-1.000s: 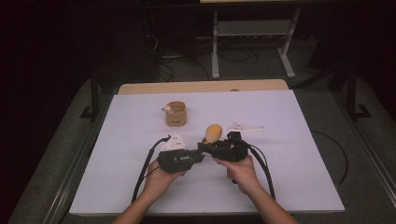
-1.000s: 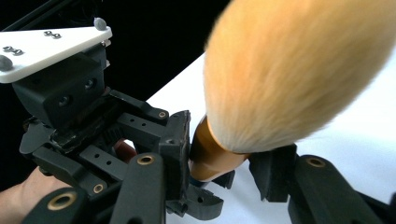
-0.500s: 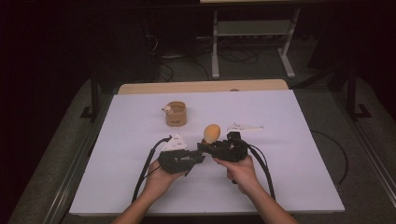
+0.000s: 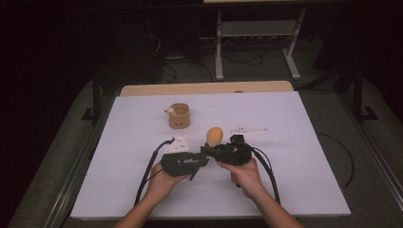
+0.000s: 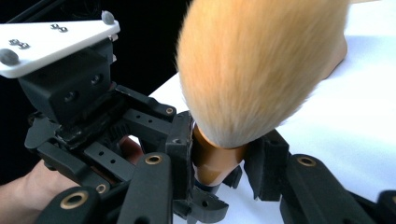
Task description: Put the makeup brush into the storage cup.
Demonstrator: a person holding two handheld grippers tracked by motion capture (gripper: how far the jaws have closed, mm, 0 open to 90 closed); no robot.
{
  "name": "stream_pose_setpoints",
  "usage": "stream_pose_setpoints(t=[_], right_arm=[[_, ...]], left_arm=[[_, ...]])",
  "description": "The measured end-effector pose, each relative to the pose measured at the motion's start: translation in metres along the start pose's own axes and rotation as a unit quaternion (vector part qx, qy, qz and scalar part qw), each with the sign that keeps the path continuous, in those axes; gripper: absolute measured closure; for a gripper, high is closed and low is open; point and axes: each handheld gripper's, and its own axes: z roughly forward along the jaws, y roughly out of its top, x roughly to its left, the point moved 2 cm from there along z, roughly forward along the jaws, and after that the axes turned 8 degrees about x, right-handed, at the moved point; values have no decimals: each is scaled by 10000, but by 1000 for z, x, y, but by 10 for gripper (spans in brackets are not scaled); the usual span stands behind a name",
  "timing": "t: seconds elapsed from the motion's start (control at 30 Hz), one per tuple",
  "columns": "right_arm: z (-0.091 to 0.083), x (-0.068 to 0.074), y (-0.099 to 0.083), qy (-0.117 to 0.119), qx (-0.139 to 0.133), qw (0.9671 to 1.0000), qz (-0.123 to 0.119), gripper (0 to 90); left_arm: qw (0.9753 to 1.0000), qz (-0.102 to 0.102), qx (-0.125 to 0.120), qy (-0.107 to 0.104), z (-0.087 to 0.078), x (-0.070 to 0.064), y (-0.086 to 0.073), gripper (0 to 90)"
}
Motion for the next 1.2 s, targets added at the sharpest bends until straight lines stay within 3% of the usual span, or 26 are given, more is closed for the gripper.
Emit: stream_pose_setpoints(t=[0.37, 0.7, 0.8, 0.93, 1.07, 1.2], right_arm=[[-4, 0, 1, -34, -11, 9999, -112, 644], [-13, -3, 5, -212, -33, 9991, -358, 645], [-21, -4, 8, -279, -28, 9979, -590, 645], [-25, -4, 10, -259, 2, 9973, -688, 645], [-33, -2, 14, -221, 184, 9934, -1111, 645], [-36, 0, 15, -80, 320, 9904, -1342, 645]], left_arm=[[9999, -11, 20, -130, 0, 2, -1, 577], [9995, 86, -108, -277, -6, 6, 0, 474], [9989, 244, -165, -379, -11, 7, -1, 454], [9980, 329, -234, -480, -13, 8, -1, 448], [9965, 441, -332, -634, -14, 8, -1, 445], [9943, 493, -389, -858, -15, 8, -1, 445]])
